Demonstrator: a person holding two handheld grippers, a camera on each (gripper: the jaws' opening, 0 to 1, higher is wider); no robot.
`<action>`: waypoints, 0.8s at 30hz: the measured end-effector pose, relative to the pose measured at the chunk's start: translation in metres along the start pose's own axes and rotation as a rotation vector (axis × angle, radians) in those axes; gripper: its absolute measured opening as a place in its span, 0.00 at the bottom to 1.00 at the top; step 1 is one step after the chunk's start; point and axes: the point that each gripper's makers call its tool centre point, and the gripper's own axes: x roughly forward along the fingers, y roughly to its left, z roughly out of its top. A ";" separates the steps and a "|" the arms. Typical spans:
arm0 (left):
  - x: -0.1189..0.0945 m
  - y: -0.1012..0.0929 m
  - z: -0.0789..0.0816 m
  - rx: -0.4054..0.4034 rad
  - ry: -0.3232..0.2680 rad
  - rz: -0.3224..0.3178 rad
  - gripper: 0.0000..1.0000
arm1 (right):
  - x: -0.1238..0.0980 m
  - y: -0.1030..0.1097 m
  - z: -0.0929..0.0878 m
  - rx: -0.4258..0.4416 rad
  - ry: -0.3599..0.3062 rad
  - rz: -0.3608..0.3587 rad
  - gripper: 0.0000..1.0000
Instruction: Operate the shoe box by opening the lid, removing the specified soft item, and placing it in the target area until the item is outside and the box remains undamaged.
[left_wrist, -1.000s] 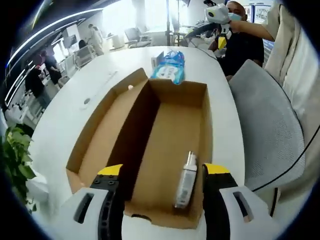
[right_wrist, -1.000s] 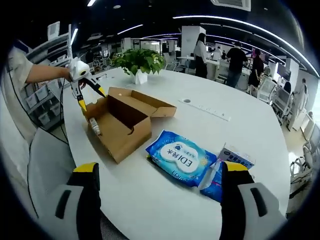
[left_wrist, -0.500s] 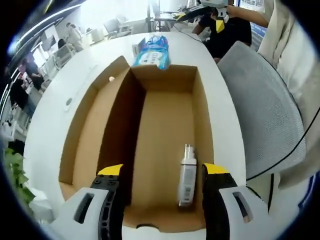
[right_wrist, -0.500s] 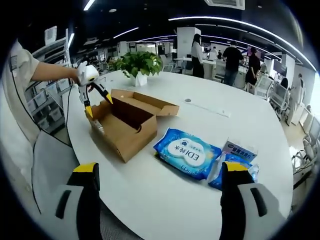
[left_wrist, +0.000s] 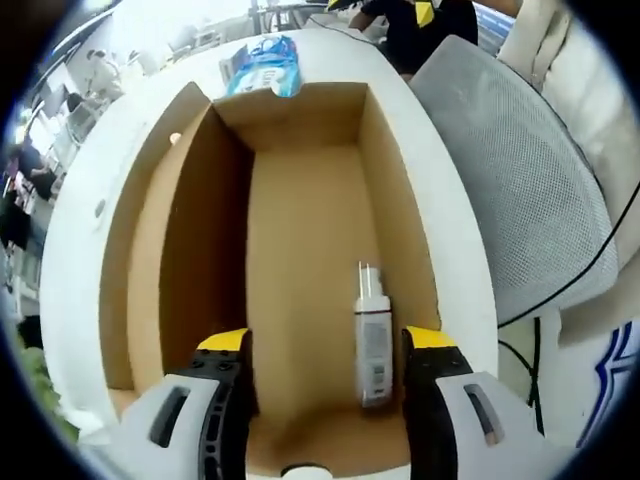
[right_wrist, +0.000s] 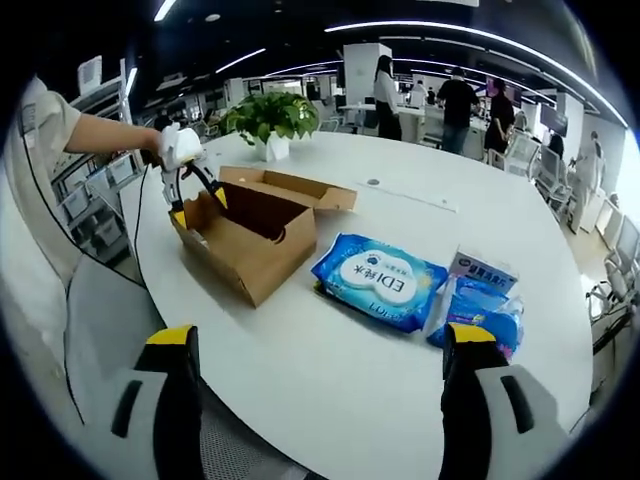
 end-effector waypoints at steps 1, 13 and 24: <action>0.003 0.000 -0.002 0.004 0.011 -0.007 0.60 | 0.000 0.000 -0.001 0.005 0.001 -0.002 0.96; 0.018 -0.004 -0.017 0.022 0.075 -0.044 0.56 | -0.001 0.003 -0.011 0.044 0.010 -0.007 0.96; 0.028 -0.010 -0.016 0.005 0.063 -0.051 0.43 | 0.001 0.004 -0.012 0.054 0.010 -0.005 0.96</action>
